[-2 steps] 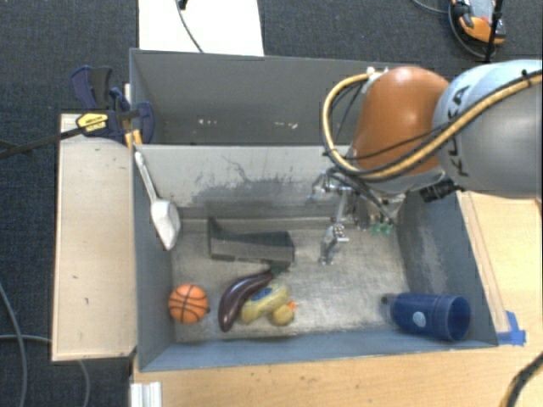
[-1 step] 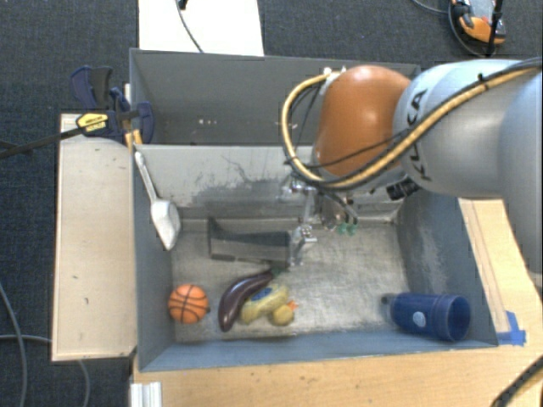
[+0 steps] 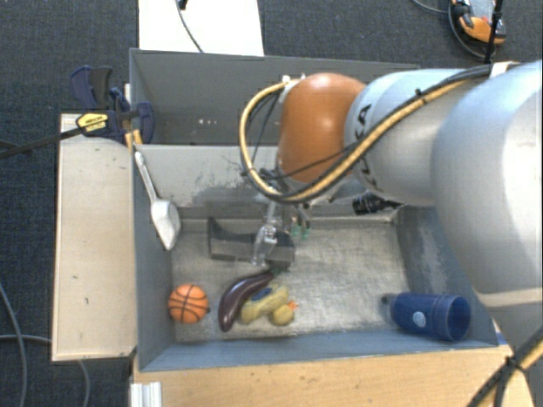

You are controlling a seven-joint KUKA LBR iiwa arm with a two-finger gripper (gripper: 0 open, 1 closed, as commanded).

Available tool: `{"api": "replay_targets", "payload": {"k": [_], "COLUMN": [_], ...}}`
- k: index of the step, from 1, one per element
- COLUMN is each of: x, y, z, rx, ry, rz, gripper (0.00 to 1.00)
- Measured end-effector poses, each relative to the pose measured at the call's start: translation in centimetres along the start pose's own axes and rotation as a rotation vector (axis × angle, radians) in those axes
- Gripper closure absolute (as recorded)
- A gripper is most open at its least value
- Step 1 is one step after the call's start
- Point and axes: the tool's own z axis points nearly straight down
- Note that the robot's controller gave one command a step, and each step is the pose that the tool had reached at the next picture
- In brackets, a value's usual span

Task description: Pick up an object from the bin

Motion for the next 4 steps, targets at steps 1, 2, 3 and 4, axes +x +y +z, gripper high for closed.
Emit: {"api": "replay_targets", "payload": {"k": [1, 2, 3, 4], "x": [0.0, 1.3, 1.3, 1.4], "y": [1.7, 1.8, 1.8, 1.7], "z": [5.3, 6.1, 6.1, 5.8], "rx": [0.0, -0.005, -0.005, -0.002], "ry": [0.002, 0.009, 0.009, 0.01], "rz": [-0.146, 0.309, 0.308, 0.307], "gripper": [0.0, 1.0, 1.0, 1.0]}}
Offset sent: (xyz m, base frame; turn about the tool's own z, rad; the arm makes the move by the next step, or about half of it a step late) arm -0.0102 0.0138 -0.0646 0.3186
